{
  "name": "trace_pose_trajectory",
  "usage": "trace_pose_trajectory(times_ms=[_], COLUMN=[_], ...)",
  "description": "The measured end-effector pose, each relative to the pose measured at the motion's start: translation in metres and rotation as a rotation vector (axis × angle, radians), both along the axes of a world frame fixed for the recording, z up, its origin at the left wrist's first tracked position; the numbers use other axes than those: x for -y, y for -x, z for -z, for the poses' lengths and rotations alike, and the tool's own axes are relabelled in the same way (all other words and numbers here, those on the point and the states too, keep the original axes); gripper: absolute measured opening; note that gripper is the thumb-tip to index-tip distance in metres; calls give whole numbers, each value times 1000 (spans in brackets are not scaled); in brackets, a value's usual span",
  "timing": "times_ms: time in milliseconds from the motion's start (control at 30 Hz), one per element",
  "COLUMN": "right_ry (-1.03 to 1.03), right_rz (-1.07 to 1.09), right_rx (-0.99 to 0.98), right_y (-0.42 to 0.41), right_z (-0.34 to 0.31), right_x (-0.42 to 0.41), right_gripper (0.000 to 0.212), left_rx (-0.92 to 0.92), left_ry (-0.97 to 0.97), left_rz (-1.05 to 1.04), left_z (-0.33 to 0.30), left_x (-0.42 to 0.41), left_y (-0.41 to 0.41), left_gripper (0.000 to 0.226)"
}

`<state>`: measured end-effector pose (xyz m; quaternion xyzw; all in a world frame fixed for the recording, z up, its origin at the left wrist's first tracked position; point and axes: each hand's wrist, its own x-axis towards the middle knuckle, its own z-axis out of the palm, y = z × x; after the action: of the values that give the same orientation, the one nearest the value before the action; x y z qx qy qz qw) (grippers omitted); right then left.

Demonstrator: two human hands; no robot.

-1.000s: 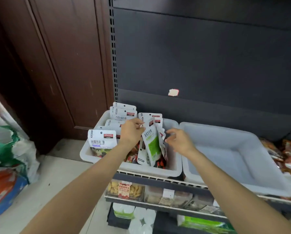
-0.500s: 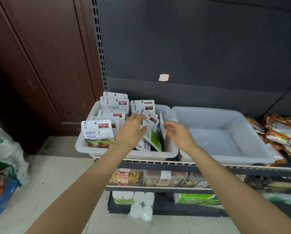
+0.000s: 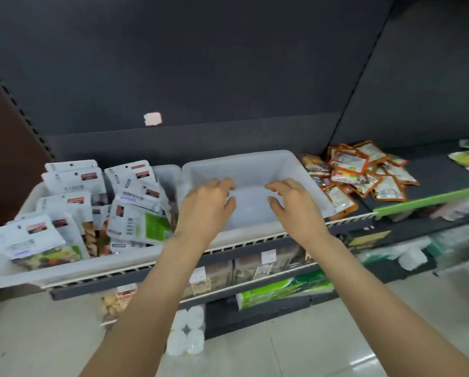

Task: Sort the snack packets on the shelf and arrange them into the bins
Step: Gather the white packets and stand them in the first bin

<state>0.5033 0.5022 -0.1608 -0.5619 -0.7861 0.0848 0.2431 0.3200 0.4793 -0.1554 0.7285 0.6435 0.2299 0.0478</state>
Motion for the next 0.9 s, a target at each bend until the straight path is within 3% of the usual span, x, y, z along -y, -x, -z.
trace_pose_trajectory(times_ms=[267,567,900], right_ry=[20,98,145], right_rz=[199,401,568], right_rx=[48,32,2], right_y=[-196,-386,-560], right_z=[-12,-6,2], right_x=[-22,-44,-119], right_gripper=[32,32,33], left_rx=[199,64,162], left_ry=[10,8,96], left_rz=[136,280,551], left_z=[-14,-8,-3], left_x=[-52,-106,-206], left_y=[-188,-372,-575], left_gripper=[19,22,19])
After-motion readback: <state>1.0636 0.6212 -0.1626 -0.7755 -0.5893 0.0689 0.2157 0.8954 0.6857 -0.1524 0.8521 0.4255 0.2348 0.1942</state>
